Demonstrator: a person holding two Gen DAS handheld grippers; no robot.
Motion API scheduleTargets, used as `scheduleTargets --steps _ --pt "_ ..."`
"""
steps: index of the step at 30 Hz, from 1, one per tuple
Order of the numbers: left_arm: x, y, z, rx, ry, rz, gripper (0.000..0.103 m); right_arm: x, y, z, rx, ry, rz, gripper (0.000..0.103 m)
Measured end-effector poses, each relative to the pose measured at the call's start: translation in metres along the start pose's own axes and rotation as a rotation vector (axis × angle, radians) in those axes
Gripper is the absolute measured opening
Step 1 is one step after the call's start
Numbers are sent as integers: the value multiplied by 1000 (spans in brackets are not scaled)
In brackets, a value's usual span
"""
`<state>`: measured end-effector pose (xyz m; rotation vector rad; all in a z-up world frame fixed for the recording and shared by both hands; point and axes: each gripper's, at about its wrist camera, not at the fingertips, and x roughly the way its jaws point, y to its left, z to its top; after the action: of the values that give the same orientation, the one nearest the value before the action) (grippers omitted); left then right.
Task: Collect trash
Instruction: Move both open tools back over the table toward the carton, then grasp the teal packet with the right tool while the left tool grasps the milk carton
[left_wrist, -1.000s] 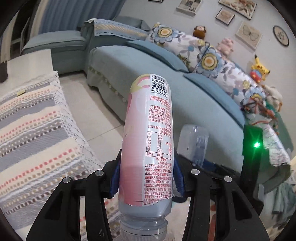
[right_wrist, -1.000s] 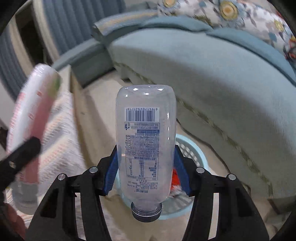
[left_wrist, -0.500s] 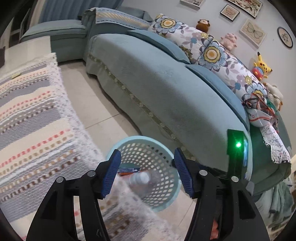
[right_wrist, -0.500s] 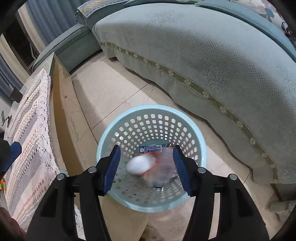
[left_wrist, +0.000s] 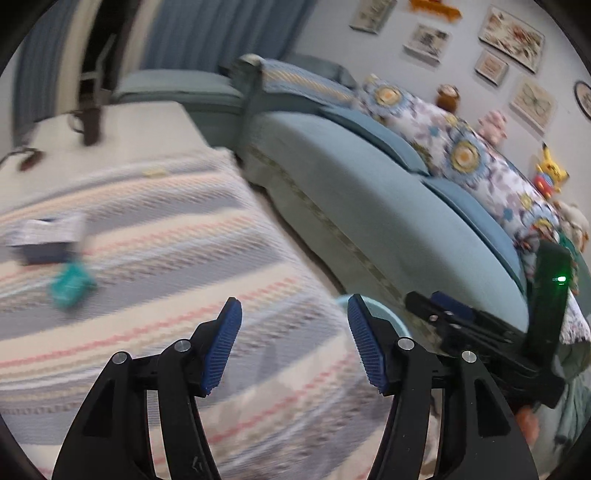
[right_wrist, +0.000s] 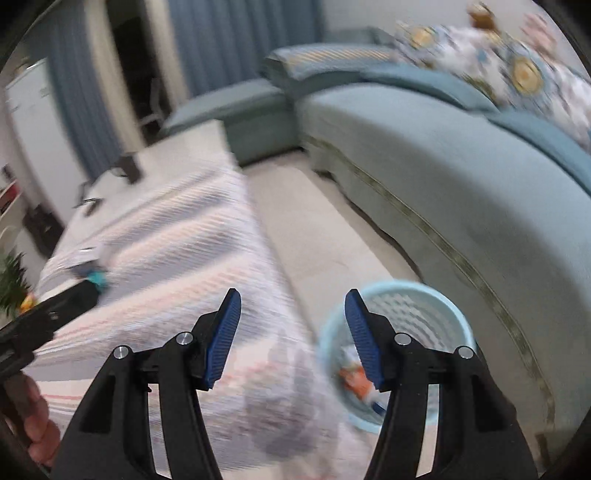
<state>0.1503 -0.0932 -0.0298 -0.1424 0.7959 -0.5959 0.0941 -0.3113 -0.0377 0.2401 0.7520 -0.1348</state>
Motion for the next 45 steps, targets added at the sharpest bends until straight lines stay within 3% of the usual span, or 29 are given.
scheduleTargets --steps 4,10,15,21,23,30,31,32,35,39,43,45 --pt "-42 57 9 -69 -60 129 58 0 75 12 -108 -23 128 55" --pt "-74 159 2 -278 -100 379 57 44 185 8 -218 71 285 55" --pt "-82 219 -14 -434 -120 403 56 95 245 -8 -259 165 329 50" --pt "-72 234 -13 -434 -100 454 58 141 285 -24 -276 221 305 55" --pt "-69 242 -17 -443 -90 466 58 152 291 -27 -263 232 282 67" --pt "-72 257 -24 -486 -98 485 58 189 302 -17 -141 251 247 67" --pt "-71 256 -23 -487 -103 476 58 191 304 -15 -151 239 224 58" --pt "-69 256 -21 -480 -110 461 58 193 306 -14 -170 237 202 38" --pt "-52 250 -5 -383 -91 466 61 192 300 -12 -214 227 182 35" --pt "-32 254 22 -277 -110 456 76 185 255 -4 -226 186 163 35" --pt "-7 278 40 -269 -105 424 76 175 203 13 -196 111 74 35" --pt "7 289 46 -269 -89 423 76 178 178 17 -147 115 56 35"
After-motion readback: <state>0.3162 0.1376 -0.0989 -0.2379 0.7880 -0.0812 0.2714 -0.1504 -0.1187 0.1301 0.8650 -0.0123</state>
